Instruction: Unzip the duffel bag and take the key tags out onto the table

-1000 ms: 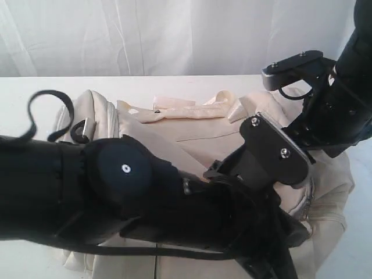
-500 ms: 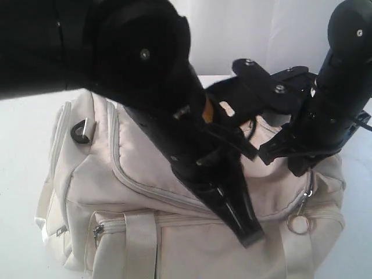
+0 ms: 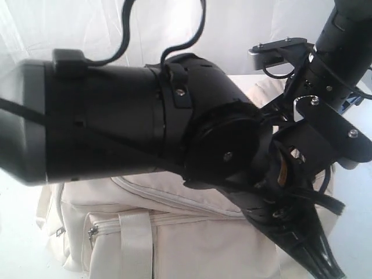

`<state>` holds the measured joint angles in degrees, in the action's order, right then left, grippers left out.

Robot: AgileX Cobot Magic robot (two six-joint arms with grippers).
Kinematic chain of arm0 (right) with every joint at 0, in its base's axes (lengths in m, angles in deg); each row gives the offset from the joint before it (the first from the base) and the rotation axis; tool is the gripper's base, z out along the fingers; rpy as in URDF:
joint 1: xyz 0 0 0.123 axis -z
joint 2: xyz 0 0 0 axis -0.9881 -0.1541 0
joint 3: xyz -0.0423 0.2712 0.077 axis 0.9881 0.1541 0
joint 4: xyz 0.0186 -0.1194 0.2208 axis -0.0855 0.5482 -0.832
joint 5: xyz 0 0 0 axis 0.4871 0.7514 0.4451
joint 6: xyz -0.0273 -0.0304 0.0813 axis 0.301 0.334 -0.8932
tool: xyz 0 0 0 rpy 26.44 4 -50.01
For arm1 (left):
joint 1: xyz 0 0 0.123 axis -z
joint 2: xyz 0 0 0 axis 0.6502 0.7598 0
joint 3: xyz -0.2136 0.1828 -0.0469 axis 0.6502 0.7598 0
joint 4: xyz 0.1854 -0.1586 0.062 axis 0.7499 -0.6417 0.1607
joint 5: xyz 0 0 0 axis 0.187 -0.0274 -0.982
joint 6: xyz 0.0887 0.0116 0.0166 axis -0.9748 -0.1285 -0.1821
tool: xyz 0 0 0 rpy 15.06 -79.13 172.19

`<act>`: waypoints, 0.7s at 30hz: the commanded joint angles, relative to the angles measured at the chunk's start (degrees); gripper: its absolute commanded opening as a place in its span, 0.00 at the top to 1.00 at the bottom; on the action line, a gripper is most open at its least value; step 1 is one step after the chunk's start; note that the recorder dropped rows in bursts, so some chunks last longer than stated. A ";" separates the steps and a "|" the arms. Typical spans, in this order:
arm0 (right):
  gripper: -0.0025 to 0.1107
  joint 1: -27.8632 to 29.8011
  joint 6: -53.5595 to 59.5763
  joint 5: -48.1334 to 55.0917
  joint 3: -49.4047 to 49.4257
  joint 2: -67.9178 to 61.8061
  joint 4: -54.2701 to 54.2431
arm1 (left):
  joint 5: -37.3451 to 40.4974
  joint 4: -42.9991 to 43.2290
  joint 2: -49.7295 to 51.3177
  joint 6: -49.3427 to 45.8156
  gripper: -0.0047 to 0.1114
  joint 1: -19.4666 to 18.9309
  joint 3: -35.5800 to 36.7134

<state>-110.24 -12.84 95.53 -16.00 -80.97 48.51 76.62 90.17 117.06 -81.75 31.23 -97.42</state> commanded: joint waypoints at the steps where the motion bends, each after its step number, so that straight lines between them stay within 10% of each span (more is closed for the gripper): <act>1: 0.98 0.17 -0.14 0.21 -0.71 0.18 -0.91 | -1.72 0.12 0.16 0.92 0.85 0.35 -0.22; 9: 0.98 0.17 -0.14 0.21 -0.71 0.18 -0.91 | -3.30 0.50 2.83 0.92 0.39 0.35 -0.22; 21: 0.98 0.17 -1.00 0.13 -0.71 0.18 -0.91 | -8.81 7.94 7.61 2.89 0.38 0.35 -0.22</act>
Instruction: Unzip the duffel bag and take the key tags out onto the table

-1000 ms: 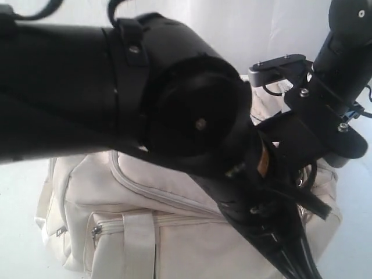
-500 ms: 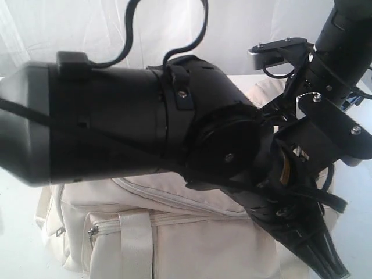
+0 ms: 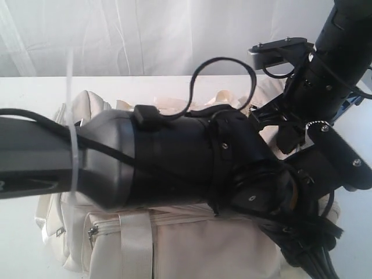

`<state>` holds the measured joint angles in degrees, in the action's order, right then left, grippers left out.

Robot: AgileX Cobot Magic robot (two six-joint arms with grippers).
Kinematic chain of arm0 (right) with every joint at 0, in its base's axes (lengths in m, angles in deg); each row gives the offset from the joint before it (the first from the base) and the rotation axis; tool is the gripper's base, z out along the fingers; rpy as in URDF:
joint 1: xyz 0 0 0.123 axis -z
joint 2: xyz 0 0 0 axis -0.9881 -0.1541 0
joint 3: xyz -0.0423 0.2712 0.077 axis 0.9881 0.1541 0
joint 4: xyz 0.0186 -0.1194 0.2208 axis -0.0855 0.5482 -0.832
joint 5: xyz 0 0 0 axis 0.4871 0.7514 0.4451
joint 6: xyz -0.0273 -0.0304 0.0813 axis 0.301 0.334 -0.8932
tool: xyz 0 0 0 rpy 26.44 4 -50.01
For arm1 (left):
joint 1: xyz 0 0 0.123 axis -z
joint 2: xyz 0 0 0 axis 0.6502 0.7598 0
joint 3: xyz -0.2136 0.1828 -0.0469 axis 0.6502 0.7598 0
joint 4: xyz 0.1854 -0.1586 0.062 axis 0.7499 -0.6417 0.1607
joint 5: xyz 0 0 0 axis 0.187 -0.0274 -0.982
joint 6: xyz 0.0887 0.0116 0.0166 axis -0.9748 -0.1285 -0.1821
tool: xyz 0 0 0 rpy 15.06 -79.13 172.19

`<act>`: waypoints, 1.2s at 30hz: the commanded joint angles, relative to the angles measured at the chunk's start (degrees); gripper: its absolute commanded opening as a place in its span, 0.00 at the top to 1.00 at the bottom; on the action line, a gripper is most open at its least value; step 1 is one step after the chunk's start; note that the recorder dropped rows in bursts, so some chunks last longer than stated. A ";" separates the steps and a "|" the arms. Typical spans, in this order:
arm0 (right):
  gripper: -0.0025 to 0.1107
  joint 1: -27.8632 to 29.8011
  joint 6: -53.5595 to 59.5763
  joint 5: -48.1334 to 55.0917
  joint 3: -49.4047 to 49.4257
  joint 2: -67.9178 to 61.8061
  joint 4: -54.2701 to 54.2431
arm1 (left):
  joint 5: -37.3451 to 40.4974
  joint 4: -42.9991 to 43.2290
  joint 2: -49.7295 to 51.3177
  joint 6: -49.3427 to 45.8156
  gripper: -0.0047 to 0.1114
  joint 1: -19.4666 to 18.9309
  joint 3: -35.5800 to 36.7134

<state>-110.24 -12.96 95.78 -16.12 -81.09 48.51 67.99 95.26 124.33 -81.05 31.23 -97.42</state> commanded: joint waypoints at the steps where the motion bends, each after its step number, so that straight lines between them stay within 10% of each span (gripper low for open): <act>1: 0.98 0.17 -1.66 -0.23 -0.58 0.30 -0.91 | -0.18 4.44 0.34 3.47 0.38 0.35 -0.22; 9: 0.98 0.17 -2.80 -0.91 -0.58 0.30 -1.03 | 1.63 24.64 0.34 23.11 0.43 0.35 -0.30; 25: 0.98 0.17 -20.00 -0.49 -0.58 0.30 -0.60 | 4.56 19.78 -0.49 23.52 0.96 0.59 -0.30; 36: 0.98 0.17 -21.33 -1.99 -0.58 0.30 -0.52 | 13.64 19.68 -5.45 20.79 0.96 4.26 -0.30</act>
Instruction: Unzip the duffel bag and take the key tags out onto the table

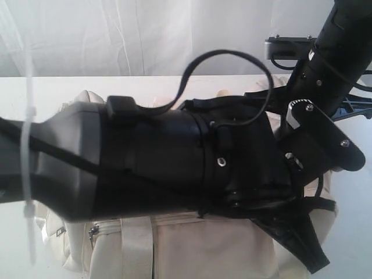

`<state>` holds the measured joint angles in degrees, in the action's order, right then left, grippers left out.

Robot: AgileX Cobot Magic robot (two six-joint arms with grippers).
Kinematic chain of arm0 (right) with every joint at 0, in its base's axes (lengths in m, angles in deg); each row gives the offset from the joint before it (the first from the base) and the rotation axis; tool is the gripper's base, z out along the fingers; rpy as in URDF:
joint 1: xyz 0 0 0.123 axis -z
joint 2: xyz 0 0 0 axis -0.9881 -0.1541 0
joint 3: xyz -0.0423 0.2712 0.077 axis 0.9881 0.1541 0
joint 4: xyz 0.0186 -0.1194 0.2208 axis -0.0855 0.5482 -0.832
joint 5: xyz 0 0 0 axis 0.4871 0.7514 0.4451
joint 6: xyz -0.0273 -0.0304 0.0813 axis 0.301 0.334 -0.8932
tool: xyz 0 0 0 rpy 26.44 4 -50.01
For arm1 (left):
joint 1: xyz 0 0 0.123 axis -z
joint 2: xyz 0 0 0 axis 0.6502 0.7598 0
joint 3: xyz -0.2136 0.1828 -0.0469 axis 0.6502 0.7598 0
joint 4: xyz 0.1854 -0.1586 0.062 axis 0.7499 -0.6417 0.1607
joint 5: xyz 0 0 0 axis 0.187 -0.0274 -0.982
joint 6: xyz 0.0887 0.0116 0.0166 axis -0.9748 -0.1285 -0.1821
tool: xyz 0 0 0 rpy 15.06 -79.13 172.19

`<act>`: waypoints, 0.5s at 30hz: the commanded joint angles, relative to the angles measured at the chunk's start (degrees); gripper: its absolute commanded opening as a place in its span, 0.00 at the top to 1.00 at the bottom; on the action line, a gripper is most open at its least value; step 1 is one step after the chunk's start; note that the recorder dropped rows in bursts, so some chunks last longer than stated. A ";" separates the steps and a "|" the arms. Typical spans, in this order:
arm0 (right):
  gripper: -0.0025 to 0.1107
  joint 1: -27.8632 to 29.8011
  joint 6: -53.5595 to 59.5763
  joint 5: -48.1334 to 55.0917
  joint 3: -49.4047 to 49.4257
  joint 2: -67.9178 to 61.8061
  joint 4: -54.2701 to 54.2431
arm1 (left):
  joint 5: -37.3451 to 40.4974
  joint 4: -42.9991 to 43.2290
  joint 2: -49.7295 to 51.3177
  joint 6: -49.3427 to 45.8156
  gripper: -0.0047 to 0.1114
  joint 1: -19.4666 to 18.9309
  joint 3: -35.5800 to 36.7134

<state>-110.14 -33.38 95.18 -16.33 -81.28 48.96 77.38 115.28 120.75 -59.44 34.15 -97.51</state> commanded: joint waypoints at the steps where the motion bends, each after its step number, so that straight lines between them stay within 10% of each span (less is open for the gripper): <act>1: 0.98 0.07 -1.44 -1.40 -0.37 0.49 -0.97 | 5.06 -0.34 -2.11 -0.86 0.96 1.38 -0.21; 15: 0.98 0.91 -2.48 0.56 -1.71 0.49 -6.62 | 1.08 -2.52 -1.15 -9.22 0.94 1.38 -0.21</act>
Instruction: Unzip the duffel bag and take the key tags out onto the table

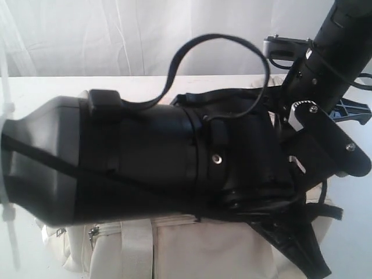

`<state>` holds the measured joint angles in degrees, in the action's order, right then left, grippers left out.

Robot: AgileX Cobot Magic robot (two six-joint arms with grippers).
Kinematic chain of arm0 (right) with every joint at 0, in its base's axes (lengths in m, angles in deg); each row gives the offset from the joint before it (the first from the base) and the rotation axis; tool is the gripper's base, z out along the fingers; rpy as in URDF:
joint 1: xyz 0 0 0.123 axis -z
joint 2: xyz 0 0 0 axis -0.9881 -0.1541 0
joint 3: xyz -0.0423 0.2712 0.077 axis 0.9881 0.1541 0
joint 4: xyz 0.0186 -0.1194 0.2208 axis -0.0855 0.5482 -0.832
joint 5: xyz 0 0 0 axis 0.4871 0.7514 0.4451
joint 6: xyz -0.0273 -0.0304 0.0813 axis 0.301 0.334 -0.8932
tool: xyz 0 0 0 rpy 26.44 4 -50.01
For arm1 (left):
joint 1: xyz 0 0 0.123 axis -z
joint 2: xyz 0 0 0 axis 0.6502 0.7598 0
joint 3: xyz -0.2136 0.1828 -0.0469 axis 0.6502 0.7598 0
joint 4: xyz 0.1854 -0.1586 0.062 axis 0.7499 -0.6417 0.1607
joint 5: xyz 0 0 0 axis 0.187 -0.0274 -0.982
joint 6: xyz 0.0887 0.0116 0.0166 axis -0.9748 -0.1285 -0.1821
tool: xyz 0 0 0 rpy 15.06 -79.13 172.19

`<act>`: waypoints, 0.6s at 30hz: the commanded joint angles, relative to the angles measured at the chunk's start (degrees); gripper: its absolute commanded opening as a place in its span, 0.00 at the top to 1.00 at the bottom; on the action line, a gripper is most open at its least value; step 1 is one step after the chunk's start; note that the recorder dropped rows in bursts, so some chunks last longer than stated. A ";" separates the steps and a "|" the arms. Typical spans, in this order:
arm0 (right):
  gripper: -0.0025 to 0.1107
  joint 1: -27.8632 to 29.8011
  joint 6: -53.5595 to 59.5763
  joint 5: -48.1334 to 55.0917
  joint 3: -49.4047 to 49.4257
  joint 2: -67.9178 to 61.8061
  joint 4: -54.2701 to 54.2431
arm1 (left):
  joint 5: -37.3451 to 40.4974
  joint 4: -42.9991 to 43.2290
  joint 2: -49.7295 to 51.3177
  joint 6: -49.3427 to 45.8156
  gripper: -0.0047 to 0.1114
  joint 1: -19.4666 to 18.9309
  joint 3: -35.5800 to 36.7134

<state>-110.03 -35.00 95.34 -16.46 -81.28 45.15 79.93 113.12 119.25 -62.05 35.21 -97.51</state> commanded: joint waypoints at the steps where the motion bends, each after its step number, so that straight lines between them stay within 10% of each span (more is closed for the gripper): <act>1: 0.98 1.34 -0.89 0.40 -2.09 0.49 -2.81 | -1.77 -0.36 0.71 -8.41 0.90 0.32 -0.21; 8: 0.98 5.00 -1.40 0.40 -4.37 0.49 -2.16 | -4.10 -0.36 3.27 -11.18 0.63 0.32 -0.21; 18: 0.98 6.25 -1.40 0.40 -4.26 0.49 1.86 | 0.58 8.23 5.70 -2.72 0.62 -1.53 -0.21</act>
<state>-104.32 -35.97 97.29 -20.04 -81.28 45.72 77.35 116.34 124.98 -70.51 34.65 -97.51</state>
